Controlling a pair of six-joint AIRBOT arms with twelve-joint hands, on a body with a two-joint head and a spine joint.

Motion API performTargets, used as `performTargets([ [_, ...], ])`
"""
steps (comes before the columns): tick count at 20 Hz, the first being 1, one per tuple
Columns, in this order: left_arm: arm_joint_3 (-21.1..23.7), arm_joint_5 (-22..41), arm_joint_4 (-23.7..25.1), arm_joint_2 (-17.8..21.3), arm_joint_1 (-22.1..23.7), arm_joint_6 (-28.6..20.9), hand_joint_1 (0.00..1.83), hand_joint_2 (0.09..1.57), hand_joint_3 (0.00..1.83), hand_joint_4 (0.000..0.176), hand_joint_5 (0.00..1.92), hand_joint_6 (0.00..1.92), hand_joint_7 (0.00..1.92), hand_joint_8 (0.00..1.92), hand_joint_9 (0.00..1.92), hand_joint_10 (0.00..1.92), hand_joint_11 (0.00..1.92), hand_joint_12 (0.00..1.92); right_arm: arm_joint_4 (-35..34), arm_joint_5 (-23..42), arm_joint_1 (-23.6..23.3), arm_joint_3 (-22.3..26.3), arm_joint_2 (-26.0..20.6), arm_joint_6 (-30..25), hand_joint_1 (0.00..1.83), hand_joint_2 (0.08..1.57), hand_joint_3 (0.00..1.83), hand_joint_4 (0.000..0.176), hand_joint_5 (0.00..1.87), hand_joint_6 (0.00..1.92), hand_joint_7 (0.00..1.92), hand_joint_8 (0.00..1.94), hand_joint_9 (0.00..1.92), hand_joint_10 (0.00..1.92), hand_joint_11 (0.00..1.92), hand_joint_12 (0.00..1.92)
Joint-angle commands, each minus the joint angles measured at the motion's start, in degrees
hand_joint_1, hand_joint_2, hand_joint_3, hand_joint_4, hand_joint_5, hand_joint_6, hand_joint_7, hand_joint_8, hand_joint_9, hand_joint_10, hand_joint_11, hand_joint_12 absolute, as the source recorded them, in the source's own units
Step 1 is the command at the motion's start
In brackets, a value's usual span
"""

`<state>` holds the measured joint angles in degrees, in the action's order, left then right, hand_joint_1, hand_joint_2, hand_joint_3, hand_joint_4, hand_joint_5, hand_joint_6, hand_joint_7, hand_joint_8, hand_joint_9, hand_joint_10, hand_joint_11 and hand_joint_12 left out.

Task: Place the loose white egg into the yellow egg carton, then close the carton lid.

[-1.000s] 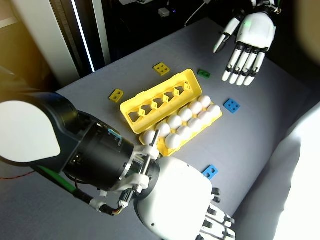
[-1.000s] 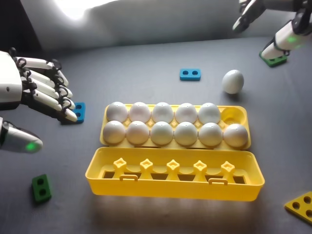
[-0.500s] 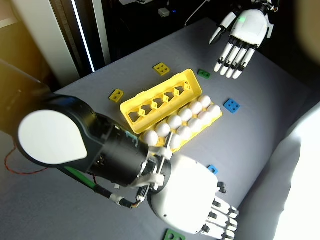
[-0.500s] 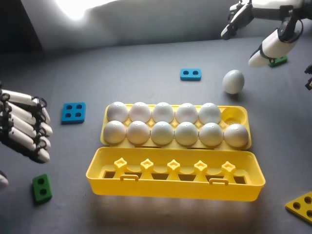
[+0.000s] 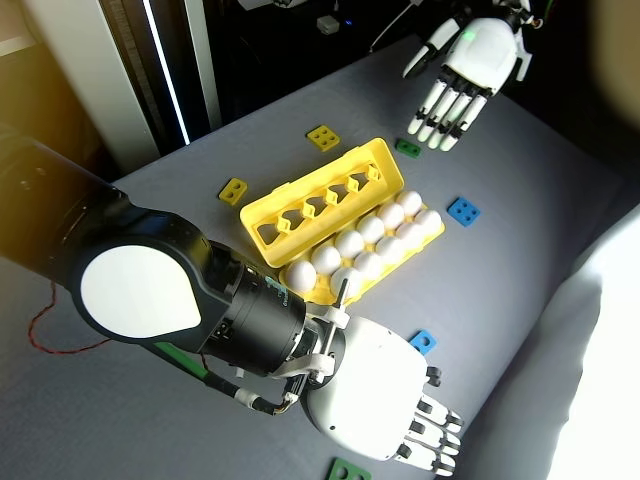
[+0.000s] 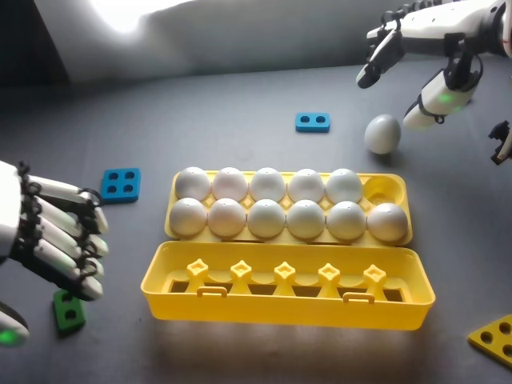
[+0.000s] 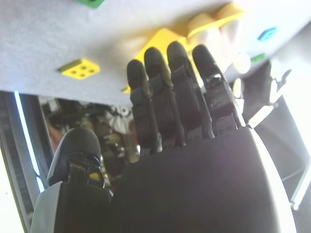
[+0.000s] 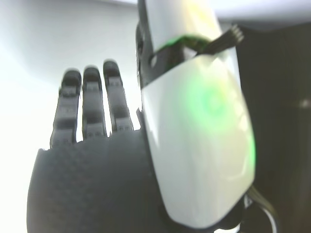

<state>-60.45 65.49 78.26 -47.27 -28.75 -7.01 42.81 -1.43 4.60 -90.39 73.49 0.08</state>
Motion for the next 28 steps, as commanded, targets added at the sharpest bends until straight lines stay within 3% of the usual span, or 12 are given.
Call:
performTargets([
  [1,-0.32,3.27,-3.67,0.61,0.06,0.19,0.00,1.34,0.00,0.000,0.58,0.00,0.54,0.00,0.43,0.00,0.00,0.74,-0.26,3.74,-0.04,-0.45,-0.77,-0.19,1.31,0.93,0.00,0.078,0.61,0.00,0.08,0.01,0.00,0.00,0.00,0.00],
  [2,-0.20,3.32,-3.67,0.56,0.09,0.24,0.00,1.34,0.00,0.000,0.58,0.00,0.54,0.00,0.43,0.00,0.00,0.74,-0.26,3.71,0.10,-0.45,-0.74,-0.19,1.31,0.93,0.00,0.078,0.61,0.00,0.08,0.01,0.00,0.00,0.00,0.00],
  [3,-0.24,3.36,-3.67,0.52,0.12,0.28,0.00,1.35,0.00,0.000,0.58,0.01,0.55,0.01,0.43,0.00,0.00,0.74,-0.26,3.62,0.14,-0.44,-0.72,-0.19,1.23,0.96,0.01,0.111,0.64,0.01,0.07,0.00,0.00,0.00,0.00,0.00],
  [5,-0.82,3.38,-3.67,0.13,0.17,0.29,0.00,1.35,0.00,0.000,0.60,0.01,0.57,0.01,0.46,0.01,0.00,0.80,-0.26,3.39,0.15,-0.40,-0.71,-0.21,1.22,0.96,0.00,0.104,0.65,0.02,0.09,0.01,0.00,0.00,0.00,0.00],
  [6,-1.06,3.38,-3.67,0.00,0.20,0.28,0.00,1.35,0.00,0.000,0.63,0.01,0.60,0.02,0.49,0.02,0.00,0.86,-0.27,3.21,0.15,-0.40,-0.71,-0.28,1.25,0.96,0.00,0.088,0.66,0.02,0.10,0.01,0.00,0.00,0.00,0.00],
  [10,-1.11,3.40,-3.67,-0.19,0.79,-0.03,0.00,1.35,0.00,0.000,0.63,0.00,0.61,0.00,0.50,0.01,0.00,0.86,-0.30,2.40,0.67,-0.01,-0.72,-0.82,1.22,0.96,0.00,0.100,0.68,0.02,0.04,0.00,0.00,0.00,0.00,0.00],
  [13,-1.21,3.64,-3.49,-0.43,0.52,-0.01,0.00,1.35,0.00,0.000,0.63,0.00,0.62,0.00,0.50,0.01,0.00,0.84,-0.30,2.44,0.83,0.08,-0.64,-0.82,1.25,0.96,0.00,0.081,0.69,0.01,0.06,0.01,0.00,0.00,0.00,0.00],
  [14,-1.34,3.65,-3.32,-0.51,0.45,0.00,0.00,1.35,0.00,0.000,0.63,0.00,0.61,0.00,0.49,0.00,0.00,0.80,-0.30,2.46,0.93,0.15,-0.49,-0.82,1.24,0.96,0.00,0.082,0.69,0.01,0.06,0.01,0.00,0.00,0.00,0.00],
  [16,-1.52,3.65,-3.30,-0.60,0.44,0.00,0.00,1.35,0.00,0.000,0.63,0.00,0.61,0.00,0.49,0.00,0.00,0.82,-0.30,2.55,1.08,0.49,-0.42,-0.82,1.20,0.98,0.01,0.113,0.66,0.00,0.04,0.00,0.00,0.00,0.00,0.00],
  [20,-1.53,3.65,-3.30,-0.63,0.44,0.00,0.00,1.35,0.00,0.000,0.64,0.00,0.63,0.00,0.50,0.00,0.00,0.81,-0.30,3.07,1.43,1.31,-0.37,-0.80,1.23,0.96,0.00,0.092,0.67,0.01,0.05,0.00,0.00,0.00,0.00,0.00],
  [22,-1.41,3.65,-3.30,-0.63,0.43,0.01,0.00,1.35,0.00,0.000,0.63,0.00,0.62,0.00,0.49,0.00,0.00,0.78,-0.30,3.11,1.78,1.38,-0.18,-0.80,1.20,0.97,0.00,0.120,0.66,0.00,0.08,0.01,0.00,0.00,0.00,0.00],
  [28,-1.41,3.65,-3.22,-0.70,0.27,0.01,0.00,1.35,0.00,0.000,0.65,0.00,0.65,0.00,0.51,0.01,0.00,0.84,-0.29,4.52,2.34,1.35,-0.05,-0.72,1.22,0.96,0.00,0.110,0.69,0.01,0.06,0.00,0.00,0.00,0.00,0.00],
])
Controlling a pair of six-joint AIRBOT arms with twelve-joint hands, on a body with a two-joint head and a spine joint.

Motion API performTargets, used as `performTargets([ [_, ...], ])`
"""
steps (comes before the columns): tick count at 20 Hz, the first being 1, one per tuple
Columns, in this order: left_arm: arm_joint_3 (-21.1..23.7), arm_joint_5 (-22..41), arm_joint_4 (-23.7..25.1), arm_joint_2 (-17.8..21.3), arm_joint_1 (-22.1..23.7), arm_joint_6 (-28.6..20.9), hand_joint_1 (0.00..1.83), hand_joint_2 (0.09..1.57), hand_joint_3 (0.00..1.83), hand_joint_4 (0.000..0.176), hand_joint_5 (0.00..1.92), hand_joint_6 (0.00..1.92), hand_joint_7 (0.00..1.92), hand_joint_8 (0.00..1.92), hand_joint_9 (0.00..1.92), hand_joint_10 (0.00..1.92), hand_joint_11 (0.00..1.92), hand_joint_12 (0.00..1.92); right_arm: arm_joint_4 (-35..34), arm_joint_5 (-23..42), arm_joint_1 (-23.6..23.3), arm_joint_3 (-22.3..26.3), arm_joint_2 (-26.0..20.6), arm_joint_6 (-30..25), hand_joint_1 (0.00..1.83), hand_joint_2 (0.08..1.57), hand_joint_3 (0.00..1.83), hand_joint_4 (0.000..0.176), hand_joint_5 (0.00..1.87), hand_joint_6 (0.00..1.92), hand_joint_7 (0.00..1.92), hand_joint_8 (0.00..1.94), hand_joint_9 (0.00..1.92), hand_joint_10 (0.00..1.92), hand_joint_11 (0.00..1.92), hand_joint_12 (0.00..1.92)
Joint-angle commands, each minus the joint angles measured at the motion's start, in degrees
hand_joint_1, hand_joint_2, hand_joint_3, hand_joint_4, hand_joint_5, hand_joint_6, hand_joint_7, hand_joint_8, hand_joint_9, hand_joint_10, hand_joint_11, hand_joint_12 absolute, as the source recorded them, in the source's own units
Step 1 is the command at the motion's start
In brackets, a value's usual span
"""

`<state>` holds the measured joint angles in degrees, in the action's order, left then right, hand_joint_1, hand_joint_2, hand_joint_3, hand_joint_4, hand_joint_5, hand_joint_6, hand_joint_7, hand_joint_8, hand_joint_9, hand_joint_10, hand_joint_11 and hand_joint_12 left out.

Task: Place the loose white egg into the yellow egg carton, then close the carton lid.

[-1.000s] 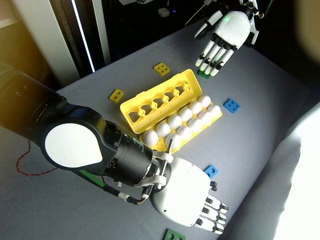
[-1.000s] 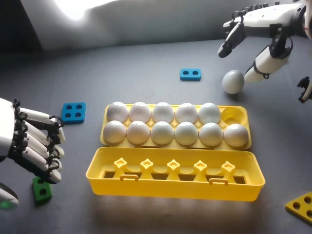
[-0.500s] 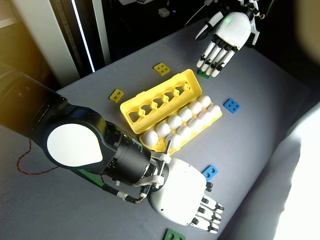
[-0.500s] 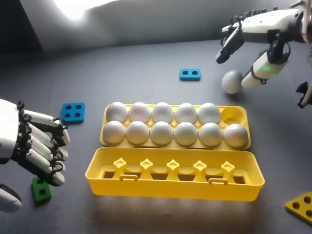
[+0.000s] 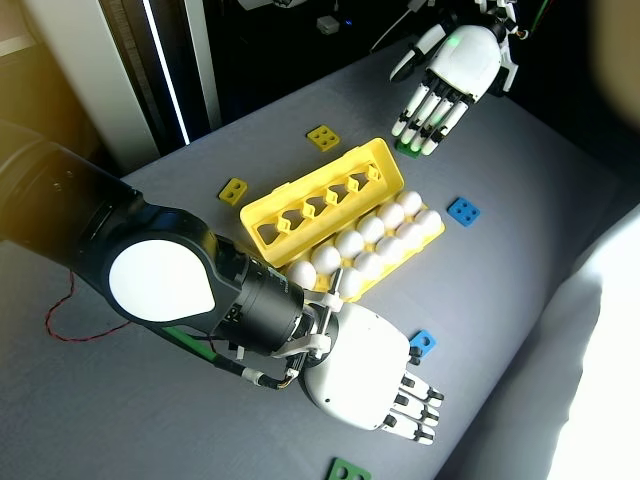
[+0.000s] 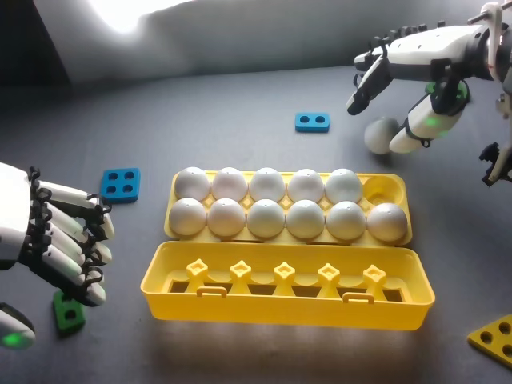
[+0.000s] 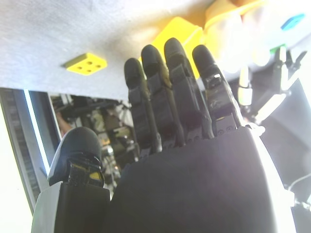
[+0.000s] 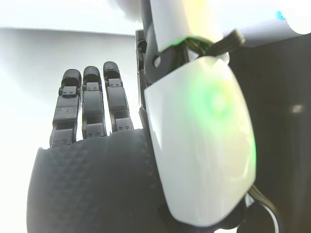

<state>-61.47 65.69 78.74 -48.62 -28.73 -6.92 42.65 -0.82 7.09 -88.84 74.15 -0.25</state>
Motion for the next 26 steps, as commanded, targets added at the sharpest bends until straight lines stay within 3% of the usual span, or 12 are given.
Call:
performTargets([
  [1,-0.38,3.45,-3.67,0.65,0.24,-0.08,0.00,1.34,0.00,0.000,0.65,0.00,0.65,0.00,0.51,0.01,0.00,0.85,-0.13,4.09,-0.01,-0.21,-0.64,-0.16,1.22,0.96,0.00,0.106,0.69,0.01,0.07,0.01,0.00,0.00,0.00,0.00],
  [9,-0.35,3.45,-3.03,0.54,0.15,-0.08,0.00,1.35,0.00,0.000,0.66,0.00,0.66,0.00,0.53,0.01,0.00,0.89,-0.13,4.61,0.13,-1.22,-0.26,-0.07,1.24,0.96,0.00,0.085,0.71,0.02,0.10,0.01,0.00,0.00,0.00,0.00],
  [10,-0.35,3.45,-3.03,0.54,0.15,-0.08,0.00,1.35,0.00,0.000,0.67,0.01,0.67,0.01,0.53,0.01,0.00,0.89,-0.13,4.61,0.14,-1.60,-0.15,-0.08,1.25,0.96,0.00,0.064,0.74,0.03,0.13,0.02,0.00,0.00,0.00,0.00],
  [11,-0.36,3.45,-3.03,0.54,0.15,-0.08,0.00,1.35,0.00,0.000,0.66,0.00,0.67,0.00,0.53,0.00,0.00,0.87,-0.14,4.63,0.15,-1.96,-0.06,-0.08,1.26,0.96,0.00,0.061,0.75,0.02,0.13,0.02,0.00,0.00,0.00,0.00],
  [12,-0.38,3.45,-3.02,0.54,0.15,-0.08,0.00,1.35,0.00,0.000,0.66,0.00,0.66,0.00,0.52,0.00,0.00,0.87,-0.14,4.64,0.22,-2.26,0.03,-0.09,1.24,0.96,0.00,0.081,0.71,0.00,0.13,0.01,0.00,0.00,0.00,0.00],
  [18,-0.56,3.45,-2.87,0.60,0.16,-0.07,0.00,1.34,0.00,0.000,0.67,0.00,0.69,0.00,0.55,0.01,0.00,0.92,-0.14,5.01,1.14,-2.54,0.48,-0.09,1.24,0.96,0.00,0.084,0.69,0.00,0.14,0.01,0.00,0.00,0.00,0.00],
  [20,-0.57,3.45,-2.69,0.57,0.16,-0.05,0.00,1.34,0.00,0.000,0.68,0.01,0.69,0.00,0.56,0.01,0.00,0.92,-0.13,5.21,1.64,-2.66,0.75,-0.09,1.26,0.95,0.00,0.070,0.66,0.00,0.14,0.01,0.00,0.00,0.00,0.00],
  [21,-0.57,3.45,-2.69,0.56,0.20,-0.05,0.00,1.34,0.00,0.000,0.67,0.00,0.68,0.00,0.55,0.00,0.00,0.90,-0.13,5.29,1.94,-2.86,0.91,-0.08,1.26,0.95,0.00,0.073,0.66,0.00,0.13,0.00,0.00,0.00,0.00,0.00],
  [22,-0.57,3.45,-2.69,0.56,0.30,-0.05,0.00,1.34,0.00,0.000,0.66,0.00,0.68,0.00,0.54,0.00,0.00,0.89,-0.13,5.29,2.15,-3.19,1.10,-0.09,1.24,0.97,0.00,0.090,0.64,0.00,0.14,0.01,0.00,0.00,0.00,0.00],
  [23,-0.60,3.45,-2.69,0.57,0.37,-0.05,0.00,1.34,0.00,0.000,0.66,0.00,0.68,0.00,0.54,0.00,0.00,0.87,-0.13,5.37,2.30,-3.47,1.21,-0.09,1.26,0.96,0.00,0.067,0.69,0.02,0.16,0.01,0.00,0.00,0.00,0.00],
  [25,-0.72,3.45,-2.69,0.57,0.39,-0.05,0.00,1.34,0.00,0.000,0.67,0.00,0.69,0.00,0.55,0.00,0.00,0.92,-0.13,5.55,2.57,-4.17,1.46,-0.16,1.26,0.96,0.00,0.062,0.69,0.02,0.15,0.01,0.00,0.00,0.00,0.00],
  [26,-0.74,3.45,-2.69,0.57,0.39,-0.05,0.00,1.35,0.00,0.000,0.68,0.00,0.69,0.00,0.55,0.00,0.00,0.88,-0.15,5.76,2.76,-4.55,1.60,-0.27,1.25,0.97,0.00,0.077,0.70,0.01,0.14,0.00,0.00,0.00,0.00,0.00],
])
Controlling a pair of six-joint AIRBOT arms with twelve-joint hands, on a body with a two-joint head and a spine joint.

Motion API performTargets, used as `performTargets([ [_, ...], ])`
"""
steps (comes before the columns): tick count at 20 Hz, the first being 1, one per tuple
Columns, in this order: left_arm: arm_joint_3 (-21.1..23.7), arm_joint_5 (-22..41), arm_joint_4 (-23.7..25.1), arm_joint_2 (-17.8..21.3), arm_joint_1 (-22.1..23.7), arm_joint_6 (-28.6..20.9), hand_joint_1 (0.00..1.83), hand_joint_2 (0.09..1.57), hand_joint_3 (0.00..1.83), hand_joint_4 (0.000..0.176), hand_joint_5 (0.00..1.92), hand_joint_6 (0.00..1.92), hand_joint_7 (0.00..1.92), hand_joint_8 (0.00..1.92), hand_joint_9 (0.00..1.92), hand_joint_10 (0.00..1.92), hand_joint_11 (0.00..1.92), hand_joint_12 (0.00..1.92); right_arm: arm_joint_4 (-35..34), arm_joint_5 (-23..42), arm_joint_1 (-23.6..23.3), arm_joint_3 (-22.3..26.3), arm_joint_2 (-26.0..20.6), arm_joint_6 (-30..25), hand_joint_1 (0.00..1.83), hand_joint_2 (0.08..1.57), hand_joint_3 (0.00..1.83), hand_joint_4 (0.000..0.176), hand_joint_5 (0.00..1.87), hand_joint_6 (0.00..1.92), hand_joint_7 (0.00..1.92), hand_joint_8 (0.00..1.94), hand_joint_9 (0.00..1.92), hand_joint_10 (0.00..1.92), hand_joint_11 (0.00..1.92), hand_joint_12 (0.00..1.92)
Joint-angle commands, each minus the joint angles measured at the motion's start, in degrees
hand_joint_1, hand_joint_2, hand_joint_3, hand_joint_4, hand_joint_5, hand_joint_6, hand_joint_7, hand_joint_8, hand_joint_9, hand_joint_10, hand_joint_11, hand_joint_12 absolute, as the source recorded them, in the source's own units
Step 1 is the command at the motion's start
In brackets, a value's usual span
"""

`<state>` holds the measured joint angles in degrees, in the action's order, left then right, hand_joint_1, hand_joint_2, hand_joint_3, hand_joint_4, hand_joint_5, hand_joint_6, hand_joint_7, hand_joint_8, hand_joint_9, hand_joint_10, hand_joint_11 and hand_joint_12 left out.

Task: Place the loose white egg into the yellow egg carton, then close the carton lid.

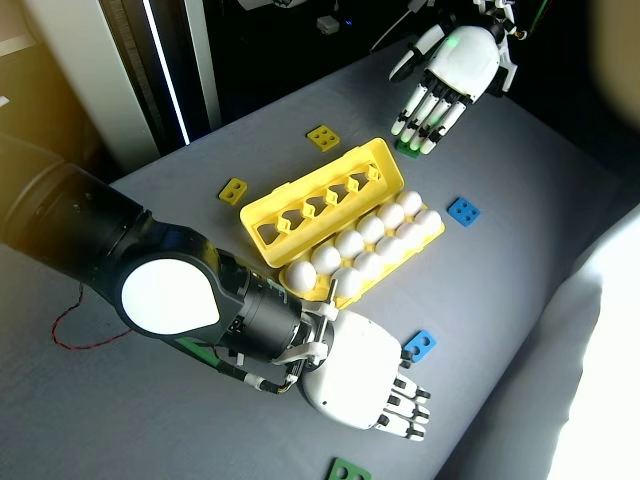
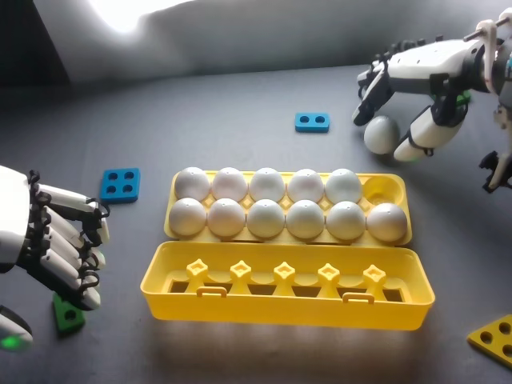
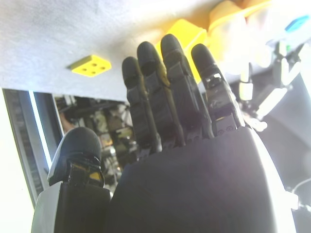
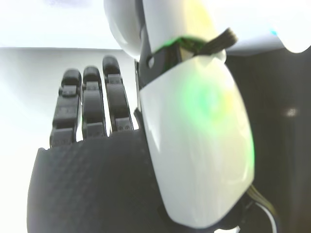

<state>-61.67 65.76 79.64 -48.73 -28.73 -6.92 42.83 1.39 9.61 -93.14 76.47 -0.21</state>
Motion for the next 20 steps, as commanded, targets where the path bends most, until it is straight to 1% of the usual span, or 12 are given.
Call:
performTargets([
  [1,-0.52,3.39,-3.58,0.67,0.39,-0.05,0.00,1.35,0.00,0.000,0.68,0.00,0.69,0.00,0.55,0.00,0.00,0.88,-0.35,3.65,0.39,-0.52,-0.55,-0.35,1.25,0.97,0.00,0.077,0.70,0.01,0.14,0.00,0.00,0.00,0.00,0.00],
  [2,-0.47,3.39,-3.58,0.67,0.39,-0.05,0.00,1.35,0.00,0.000,0.68,0.00,0.69,0.00,0.55,0.00,0.00,0.88,-0.77,3.65,0.56,-0.87,-0.35,-0.38,1.24,0.98,0.01,0.088,0.64,0.00,0.12,0.00,0.00,0.00,0.00,0.00],
  [3,-0.46,3.39,-3.58,0.67,0.39,-0.05,0.00,1.35,0.00,0.000,0.68,0.00,0.69,0.00,0.55,0.00,0.00,0.88,-1.57,3.65,0.70,-1.15,-0.25,-0.38,1.24,0.98,0.01,0.088,0.64,0.00,0.12,0.00,0.00,0.00,0.00,0.00],
  [4,-0.43,3.39,-3.58,0.66,0.39,-0.06,0.00,1.35,0.00,0.000,0.68,0.00,0.69,0.00,0.55,0.00,0.00,0.88,-2.23,3.72,0.95,-1.47,-0.14,-0.38,1.22,0.98,0.01,0.102,0.64,0.00,0.12,0.00,0.00,0.00,0.00,0.00],
  [8,-0.31,3.39,-3.24,0.66,0.39,-0.06,0.00,1.35,0.00,0.000,0.68,0.01,0.69,0.00,0.55,0.00,0.00,0.86,-2.23,3.93,1.50,-1.56,0.15,-0.38,1.21,0.98,0.00,0.096,0.64,0.01,0.15,0.01,0.00,0.00,0.00,0.00],
  [10,-0.28,3.39,-3.24,0.66,0.39,-0.06,0.00,1.35,0.00,0.000,0.67,0.00,0.68,0.00,0.53,0.00,0.00,0.85,-2.23,3.97,1.55,-1.56,0.29,-0.38,1.23,0.98,0.00,0.076,0.67,0.01,0.15,0.01,0.00,0.00,0.00,0.00],
  [12,-0.26,3.39,-3.24,0.68,0.38,-0.06,0.00,1.35,0.00,0.000,0.68,0.00,0.69,0.00,0.54,0.01,0.00,0.88,-2.23,4.14,1.54,-1.56,0.34,-0.38,1.22,0.98,0.00,0.083,0.66,0.01,0.15,0.01,0.00,0.00,0.00,0.00],
  [13,-0.26,3.39,-3.24,0.70,0.36,-0.06,0.00,1.35,0.00,0.000,0.69,0.01,0.70,0.01,0.56,0.01,0.00,0.91,-2.23,4.26,1.53,-1.56,0.34,-0.38,1.22,0.97,0.00,0.078,0.68,0.01,0.15,0.00,0.00,0.00,0.00,0.00],
  [14,-0.27,3.39,-3.24,0.70,0.36,-0.06,0.00,1.35,0.00,0.000,0.69,0.00,0.70,0.00,0.56,0.01,0.00,0.91,-2.23,4.34,1.53,-1.56,0.34,-0.38,1.21,0.97,0.00,0.085,0.66,0.00,0.11,0.00,0.00,0.00,0.00,0.00],
  [18,-0.26,3.39,-3.24,0.74,0.32,-0.06,0.00,1.35,0.00,0.000,0.70,0.00,0.71,0.00,0.56,0.01,0.00,0.92,-2.26,4.44,1.30,-1.54,0.36,-0.38,1.21,0.97,0.00,0.084,0.66,0.00,0.13,0.01,0.00,0.00,0.00,0.00],
  [19,-0.26,3.39,-3.24,0.75,0.30,-0.06,0.00,1.35,0.00,0.000,0.69,0.00,0.70,0.00,0.55,0.00,0.00,0.89,-2.31,4.48,1.29,-1.53,0.36,-0.38,1.22,0.98,0.00,0.072,0.68,0.01,0.14,0.01,0.00,0.00,0.00,0.00],
  [20,-0.26,3.39,-3.24,0.76,0.24,-0.06,0.00,1.35,0.00,0.000,0.69,0.00,0.70,0.00,0.55,0.00,0.00,0.89,-2.41,4.65,1.29,-1.50,0.36,-0.39,1.22,0.98,0.00,0.072,0.68,0.01,0.14,0.01,0.00,0.00,0.00,0.00],
])
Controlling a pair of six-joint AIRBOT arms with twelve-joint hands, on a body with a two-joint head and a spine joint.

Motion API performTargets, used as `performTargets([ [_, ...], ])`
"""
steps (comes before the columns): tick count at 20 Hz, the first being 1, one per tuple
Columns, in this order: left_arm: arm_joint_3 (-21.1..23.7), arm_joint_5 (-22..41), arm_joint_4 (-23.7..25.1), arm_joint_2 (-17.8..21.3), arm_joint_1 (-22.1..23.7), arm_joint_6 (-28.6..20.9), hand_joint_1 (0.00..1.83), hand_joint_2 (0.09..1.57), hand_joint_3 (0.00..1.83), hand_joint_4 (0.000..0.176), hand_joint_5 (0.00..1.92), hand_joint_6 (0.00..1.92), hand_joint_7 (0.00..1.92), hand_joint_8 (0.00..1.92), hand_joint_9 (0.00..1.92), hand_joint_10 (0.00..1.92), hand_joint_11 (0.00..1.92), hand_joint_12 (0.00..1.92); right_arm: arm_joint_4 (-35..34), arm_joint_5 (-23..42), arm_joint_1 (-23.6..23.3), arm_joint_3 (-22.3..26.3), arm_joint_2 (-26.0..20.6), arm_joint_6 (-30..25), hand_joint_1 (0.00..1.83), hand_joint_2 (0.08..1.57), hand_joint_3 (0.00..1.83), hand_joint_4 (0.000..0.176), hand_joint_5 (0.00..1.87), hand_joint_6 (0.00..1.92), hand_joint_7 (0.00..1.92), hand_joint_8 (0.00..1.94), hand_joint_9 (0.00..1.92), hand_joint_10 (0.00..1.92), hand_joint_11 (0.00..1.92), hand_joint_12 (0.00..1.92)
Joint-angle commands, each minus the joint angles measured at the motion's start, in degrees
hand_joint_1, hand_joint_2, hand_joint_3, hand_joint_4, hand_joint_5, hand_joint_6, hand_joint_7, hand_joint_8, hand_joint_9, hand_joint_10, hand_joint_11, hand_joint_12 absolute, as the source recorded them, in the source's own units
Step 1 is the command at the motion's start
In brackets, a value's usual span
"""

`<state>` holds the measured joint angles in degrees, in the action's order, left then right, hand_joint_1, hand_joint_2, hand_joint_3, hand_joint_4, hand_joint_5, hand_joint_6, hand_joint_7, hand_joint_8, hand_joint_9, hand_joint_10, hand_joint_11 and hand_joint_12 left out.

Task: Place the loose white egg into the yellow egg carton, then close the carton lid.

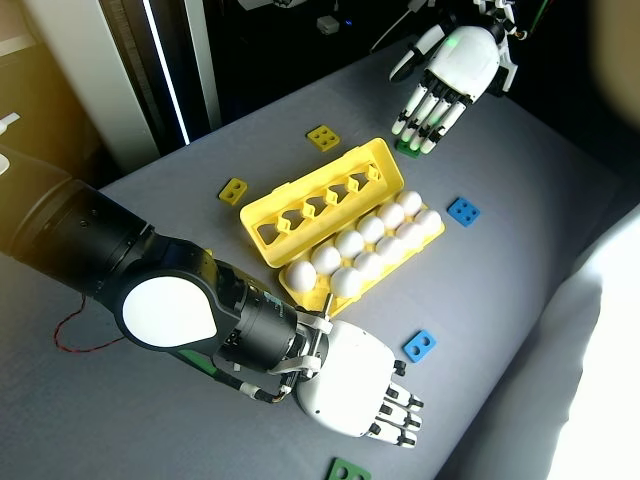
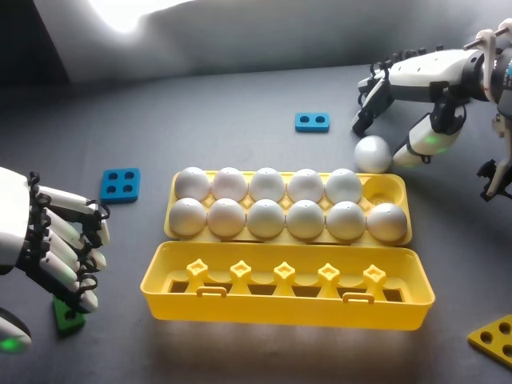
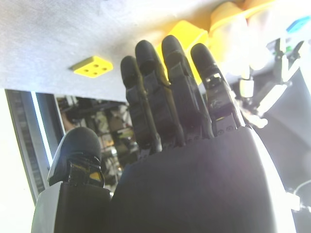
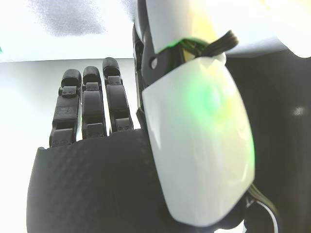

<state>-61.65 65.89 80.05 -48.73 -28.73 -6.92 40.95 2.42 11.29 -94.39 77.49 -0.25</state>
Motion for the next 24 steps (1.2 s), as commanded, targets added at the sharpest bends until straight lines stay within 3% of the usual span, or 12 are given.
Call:
performTargets([
  [1,-0.28,3.26,-3.65,0.76,0.20,-0.06,0.00,1.35,0.00,0.000,0.69,0.00,0.70,0.00,0.56,0.00,0.00,0.90,-0.60,4.07,-0.39,-0.18,-0.68,-0.37,1.22,0.98,0.00,0.069,0.68,0.01,0.14,0.01,0.00,0.00,0.00,0.00],
  [3,-0.28,3.26,-3.65,0.79,0.15,-0.06,0.00,1.34,0.00,0.000,0.69,0.00,0.69,0.00,0.55,0.00,0.00,0.89,-0.60,4.89,-0.39,0.17,-0.71,-0.37,1.19,0.99,0.01,0.069,0.66,0.00,0.14,0.00,0.00,0.00,0.00,0.00],
  [6,-0.29,3.26,-3.65,0.80,0.07,-0.06,0.00,1.34,0.00,0.000,0.70,0.00,0.71,0.00,0.57,0.01,0.00,0.94,-0.60,6.29,-0.52,0.85,-0.75,-0.36,1.16,1.00,0.01,0.083,0.68,0.00,0.11,0.00,0.00,0.00,0.00,0.00],
  [8,-0.29,3.25,-3.65,0.81,0.07,-0.06,0.00,1.34,0.00,0.000,0.70,0.00,0.71,0.00,0.57,0.01,0.00,0.93,-0.60,6.95,-0.83,1.24,-0.78,-0.36,1.18,1.00,0.01,0.066,0.73,0.02,0.14,0.01,0.00,0.00,0.00,0.00],
  [10,-0.29,3.25,-3.65,0.83,0.07,-0.06,0.00,1.34,0.00,0.000,0.68,0.00,0.70,0.00,0.56,0.00,0.00,0.92,-0.60,6.96,-1.26,1.48,-0.81,-0.36,1.16,1.01,0.01,0.073,0.69,0.00,0.15,0.01,0.00,0.00,0.00,0.00],
  [11,-0.28,3.25,-3.65,0.84,0.07,-0.06,0.00,1.35,0.00,0.000,0.68,0.00,0.69,0.00,0.55,0.00,0.00,0.91,-0.60,6.98,-1.50,1.59,-0.88,-0.36,1.17,1.00,0.00,0.059,0.71,0.01,0.15,0.01,0.00,0.00,0.00,0.00],
  [12,-0.28,3.25,-3.65,0.84,0.07,-0.06,0.00,1.35,0.00,0.000,0.68,0.00,0.69,0.00,0.55,0.00,0.00,0.91,-0.60,7.07,-1.78,1.75,-0.99,-0.36,1.17,1.00,0.00,0.059,0.71,0.01,0.15,0.01,0.00,0.00,0.00,0.00],
  [14,-0.27,3.25,-3.65,0.84,0.08,-0.06,0.00,1.34,0.00,0.000,0.68,0.00,0.70,0.00,0.56,0.00,0.00,0.91,-0.61,7.26,-2.27,2.19,-1.19,-0.36,1.15,1.01,0.00,0.073,0.70,0.01,0.14,0.00,0.00,0.00,0.00,0.00],
  [15,-0.25,3.26,-3.65,0.85,0.08,-0.06,0.00,1.35,0.00,0.000,0.70,0.01,0.71,0.00,0.57,0.01,0.00,0.94,-0.61,7.36,-2.52,2.58,-1.30,-0.36,1.10,1.02,0.01,0.089,0.70,0.00,0.14,0.00,0.00,0.00,0.00,0.00],
  [24,-0.05,3.26,-3.65,0.90,0.17,-0.06,0.00,1.34,0.00,0.000,0.68,0.00,0.69,0.00,0.56,0.00,0.00,0.92,-0.62,7.16,-3.48,5.28,-1.81,-0.37,1.12,1.02,0.00,0.066,0.70,0.01,0.12,0.00,0.00,0.00,0.00,0.00],
])
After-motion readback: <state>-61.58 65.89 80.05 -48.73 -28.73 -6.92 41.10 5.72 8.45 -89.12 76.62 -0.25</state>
